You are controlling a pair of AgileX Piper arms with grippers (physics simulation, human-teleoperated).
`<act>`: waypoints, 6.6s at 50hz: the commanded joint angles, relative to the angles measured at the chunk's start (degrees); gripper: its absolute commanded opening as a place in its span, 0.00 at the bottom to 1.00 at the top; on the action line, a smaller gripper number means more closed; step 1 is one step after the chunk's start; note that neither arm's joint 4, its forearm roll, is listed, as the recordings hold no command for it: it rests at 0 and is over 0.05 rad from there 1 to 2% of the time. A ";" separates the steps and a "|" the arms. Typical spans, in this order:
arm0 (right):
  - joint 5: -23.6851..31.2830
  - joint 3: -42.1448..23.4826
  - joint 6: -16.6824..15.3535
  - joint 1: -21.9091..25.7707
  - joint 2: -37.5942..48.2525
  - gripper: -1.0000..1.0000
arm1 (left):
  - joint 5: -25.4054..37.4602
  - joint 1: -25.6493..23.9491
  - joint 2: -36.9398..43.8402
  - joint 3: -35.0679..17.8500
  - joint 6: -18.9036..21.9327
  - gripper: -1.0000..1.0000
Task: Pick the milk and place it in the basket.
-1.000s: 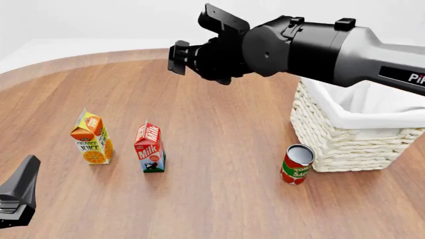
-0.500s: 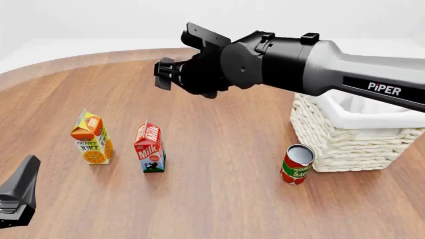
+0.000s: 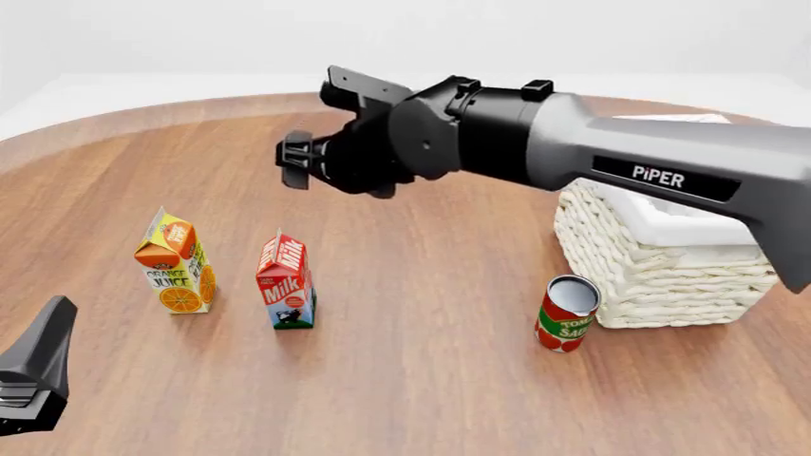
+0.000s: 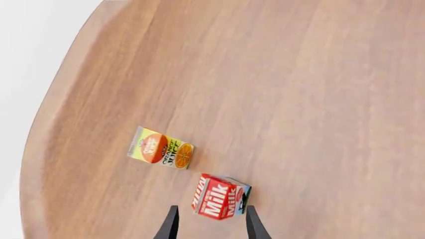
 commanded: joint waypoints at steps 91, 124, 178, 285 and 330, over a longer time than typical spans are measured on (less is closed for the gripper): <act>1.46 -10.17 -1.46 1.45 11.60 1.00 | 0.00 0.00 0.00 0.00 0.00 1.00; 0.22 -8.51 -0.28 1.66 11.70 1.00 | 0.00 0.00 0.00 0.00 0.00 1.00; -0.06 -9.80 1.30 2.93 15.34 1.00 | 0.00 0.00 0.00 0.00 0.00 1.00; -4.83 -4.99 5.52 3.13 16.57 1.00 | 0.00 0.00 0.00 0.00 0.00 1.00; -6.63 -8.05 9.16 5.88 19.05 0.00 | 0.00 0.00 0.00 0.00 0.00 1.00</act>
